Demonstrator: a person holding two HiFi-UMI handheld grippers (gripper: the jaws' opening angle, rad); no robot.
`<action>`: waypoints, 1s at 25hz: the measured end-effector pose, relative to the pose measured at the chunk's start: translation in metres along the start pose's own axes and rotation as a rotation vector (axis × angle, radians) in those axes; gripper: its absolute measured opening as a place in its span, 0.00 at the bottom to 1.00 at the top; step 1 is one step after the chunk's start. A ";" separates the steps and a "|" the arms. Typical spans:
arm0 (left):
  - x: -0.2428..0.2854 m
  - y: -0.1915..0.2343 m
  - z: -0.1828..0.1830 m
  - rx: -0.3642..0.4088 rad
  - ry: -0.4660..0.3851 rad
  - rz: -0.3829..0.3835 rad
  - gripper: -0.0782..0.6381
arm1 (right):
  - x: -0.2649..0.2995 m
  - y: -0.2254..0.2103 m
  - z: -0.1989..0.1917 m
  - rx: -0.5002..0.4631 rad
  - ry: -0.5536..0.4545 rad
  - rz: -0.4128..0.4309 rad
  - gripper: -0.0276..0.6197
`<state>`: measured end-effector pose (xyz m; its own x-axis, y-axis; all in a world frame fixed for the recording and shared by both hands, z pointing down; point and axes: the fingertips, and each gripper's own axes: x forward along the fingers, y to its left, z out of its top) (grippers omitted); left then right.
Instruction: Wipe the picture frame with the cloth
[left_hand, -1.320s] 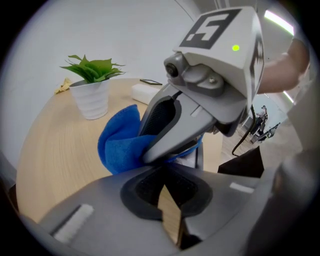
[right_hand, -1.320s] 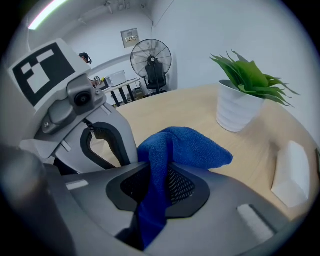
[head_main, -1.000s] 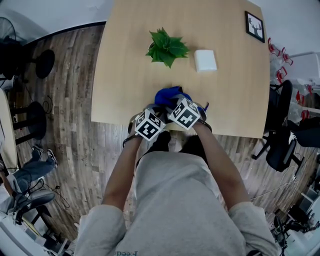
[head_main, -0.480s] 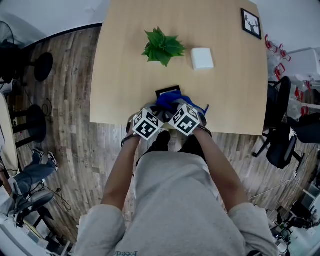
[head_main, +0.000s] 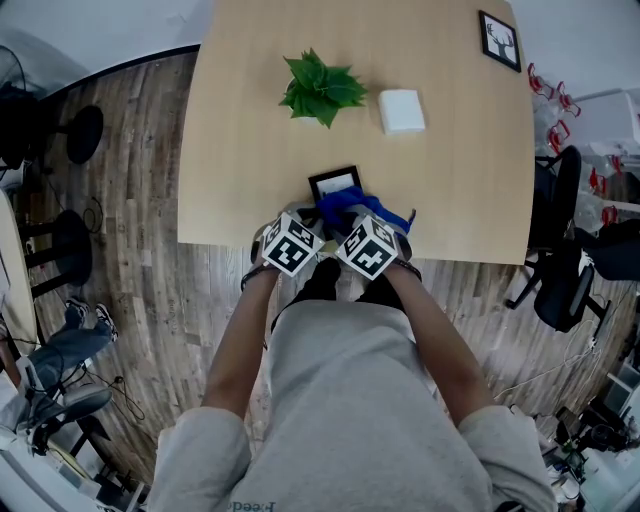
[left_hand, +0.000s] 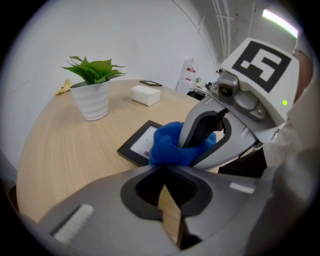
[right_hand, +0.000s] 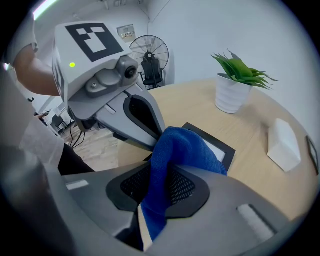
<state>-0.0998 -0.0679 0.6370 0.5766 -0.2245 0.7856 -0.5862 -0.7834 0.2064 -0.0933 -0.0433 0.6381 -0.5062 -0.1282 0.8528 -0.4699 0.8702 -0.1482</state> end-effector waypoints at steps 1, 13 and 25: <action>0.000 0.000 0.000 -0.001 0.000 0.000 0.18 | -0.001 0.002 0.000 -0.003 0.000 -0.002 0.16; 0.001 0.001 0.000 -0.011 -0.001 0.002 0.18 | -0.004 0.024 0.000 -0.032 -0.012 0.000 0.16; 0.000 0.002 0.001 -0.018 0.005 0.016 0.18 | -0.001 0.048 -0.003 -0.084 -0.013 0.032 0.16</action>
<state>-0.1002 -0.0695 0.6370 0.5646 -0.2340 0.7915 -0.6056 -0.7690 0.2047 -0.1136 0.0003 0.6315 -0.5297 -0.1051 0.8417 -0.3908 0.9109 -0.1322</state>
